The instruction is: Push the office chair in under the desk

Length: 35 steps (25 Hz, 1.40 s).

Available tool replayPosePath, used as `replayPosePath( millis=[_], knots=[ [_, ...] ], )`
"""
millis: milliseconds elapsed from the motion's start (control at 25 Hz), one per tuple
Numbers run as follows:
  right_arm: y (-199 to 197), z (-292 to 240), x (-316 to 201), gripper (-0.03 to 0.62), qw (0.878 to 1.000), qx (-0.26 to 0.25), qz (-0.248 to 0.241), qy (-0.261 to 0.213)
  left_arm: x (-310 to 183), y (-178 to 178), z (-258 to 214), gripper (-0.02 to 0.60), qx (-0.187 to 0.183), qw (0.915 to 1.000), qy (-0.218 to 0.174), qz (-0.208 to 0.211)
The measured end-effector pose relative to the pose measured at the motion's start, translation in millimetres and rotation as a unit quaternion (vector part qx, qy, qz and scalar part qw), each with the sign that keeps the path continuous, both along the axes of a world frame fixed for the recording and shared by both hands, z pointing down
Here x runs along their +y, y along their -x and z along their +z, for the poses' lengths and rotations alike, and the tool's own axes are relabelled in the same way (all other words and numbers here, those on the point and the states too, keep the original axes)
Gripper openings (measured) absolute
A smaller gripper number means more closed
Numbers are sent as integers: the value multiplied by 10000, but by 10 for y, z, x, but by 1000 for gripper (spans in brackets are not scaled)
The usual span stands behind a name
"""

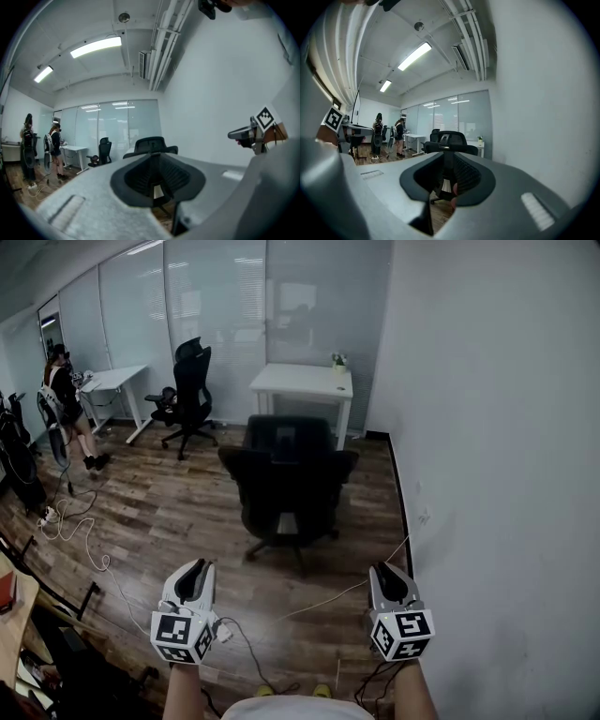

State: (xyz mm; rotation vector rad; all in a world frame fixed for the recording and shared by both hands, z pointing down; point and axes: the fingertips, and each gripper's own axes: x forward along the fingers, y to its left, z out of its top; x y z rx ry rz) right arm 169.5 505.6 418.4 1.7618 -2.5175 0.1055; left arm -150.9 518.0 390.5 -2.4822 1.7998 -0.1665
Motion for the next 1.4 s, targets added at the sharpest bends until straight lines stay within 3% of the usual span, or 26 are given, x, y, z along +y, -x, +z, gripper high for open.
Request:
replayPosePath(
  millis=[200, 520, 1080, 1400],
  knots=[
    [62, 24, -9, 105, 9999, 77, -89, 29, -8, -15, 14, 104, -10, 10000, 45, 62],
    [98, 42, 20, 134, 9999, 84, -114, 60, 33, 15, 47, 126, -26, 9999, 109, 60],
    [226, 37, -24, 141, 9998, 84, -136, 97, 2, 111, 61, 134, 23, 9999, 148, 75],
    [498, 18, 27, 140, 9998, 79, -167, 42, 26, 310, 71, 133, 78, 9997, 136, 165]
  ],
)
